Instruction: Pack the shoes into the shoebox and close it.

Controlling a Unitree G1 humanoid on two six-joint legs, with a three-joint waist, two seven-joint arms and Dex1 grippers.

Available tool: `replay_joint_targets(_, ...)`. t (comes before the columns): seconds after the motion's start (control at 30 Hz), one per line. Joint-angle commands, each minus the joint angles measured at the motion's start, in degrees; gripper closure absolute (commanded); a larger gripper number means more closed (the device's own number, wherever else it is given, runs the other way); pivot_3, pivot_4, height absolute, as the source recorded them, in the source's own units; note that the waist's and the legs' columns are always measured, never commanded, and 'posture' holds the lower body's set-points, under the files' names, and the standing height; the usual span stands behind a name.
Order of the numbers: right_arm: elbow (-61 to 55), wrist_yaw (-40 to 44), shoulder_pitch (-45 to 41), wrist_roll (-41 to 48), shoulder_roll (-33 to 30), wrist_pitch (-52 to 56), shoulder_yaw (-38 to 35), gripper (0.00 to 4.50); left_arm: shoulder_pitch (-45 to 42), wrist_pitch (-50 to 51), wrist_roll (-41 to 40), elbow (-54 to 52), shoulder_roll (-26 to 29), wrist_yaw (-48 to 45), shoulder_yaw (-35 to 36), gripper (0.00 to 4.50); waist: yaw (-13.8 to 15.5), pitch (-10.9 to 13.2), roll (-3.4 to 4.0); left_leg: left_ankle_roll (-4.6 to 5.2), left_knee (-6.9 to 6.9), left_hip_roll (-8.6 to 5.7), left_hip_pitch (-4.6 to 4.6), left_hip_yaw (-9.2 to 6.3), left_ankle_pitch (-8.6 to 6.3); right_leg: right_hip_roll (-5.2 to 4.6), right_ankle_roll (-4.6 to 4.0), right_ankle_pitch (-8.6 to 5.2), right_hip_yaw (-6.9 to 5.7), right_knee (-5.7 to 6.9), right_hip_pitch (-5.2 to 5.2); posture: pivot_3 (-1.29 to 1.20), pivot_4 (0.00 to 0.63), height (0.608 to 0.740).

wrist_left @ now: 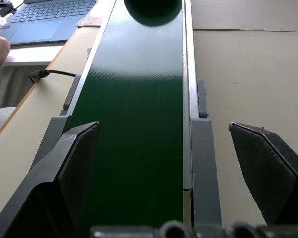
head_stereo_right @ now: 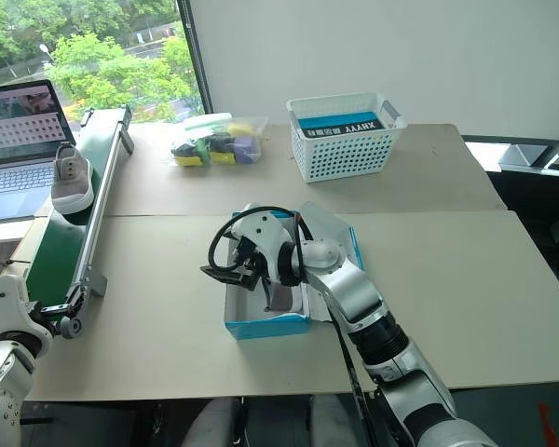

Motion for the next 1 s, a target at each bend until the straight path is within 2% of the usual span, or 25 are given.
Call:
replay_joint_targets(0.03,-2.48,0.00,0.19,0.00,0.17,0.61,-0.41,0.22,-0.17,-0.38,0.67,-0.08,0.71,0.54,1.22,0.01,0.00,0.00,0.00,0.00,0.00,0.00,0.00,0.00,0.00,0.00,0.00,0.00,0.00,0.00,0.00,0.00,0.150,0.728)
replay_joint_targets(0.53,-2.54,-0.31,0.23,-0.35,0.02,1.24,-0.45,0.22,-1.74,-1.27,1.48,2.91,1.20,0.87,1.31,0.01,0.00,-0.01,-0.01,0.00,0.00,0.00,0.00,0.00,0.00,0.00,0.00,0.00,0.00,0.01,0.00,0.00,0.150,0.728)
replay_joint_targets(0.97,-2.59,-0.55,-0.26,-0.17,0.71,2.26,-1.67,0.22,-3.28,1.49,0.70,4.68,-1.01,4.64,3.28,0.01,0.00,-0.02,-0.02,0.00,0.00,-0.01,0.02,0.00,0.00,-0.01,0.00,0.00,0.00,0.03,0.01,0.00,0.150,0.728)
replay_joint_targets(1.0,-2.54,-0.58,-0.36,-0.14,0.77,2.30,-1.82,0.00,-3.52,1.33,0.38,4.47,-1.26,4.66,3.49,0.43,0.00,-0.02,-0.02,0.00,0.00,-0.01,0.04,0.00,0.00,-0.01,0.00,0.00,0.00,0.04,0.02,0.00,0.150,0.728)
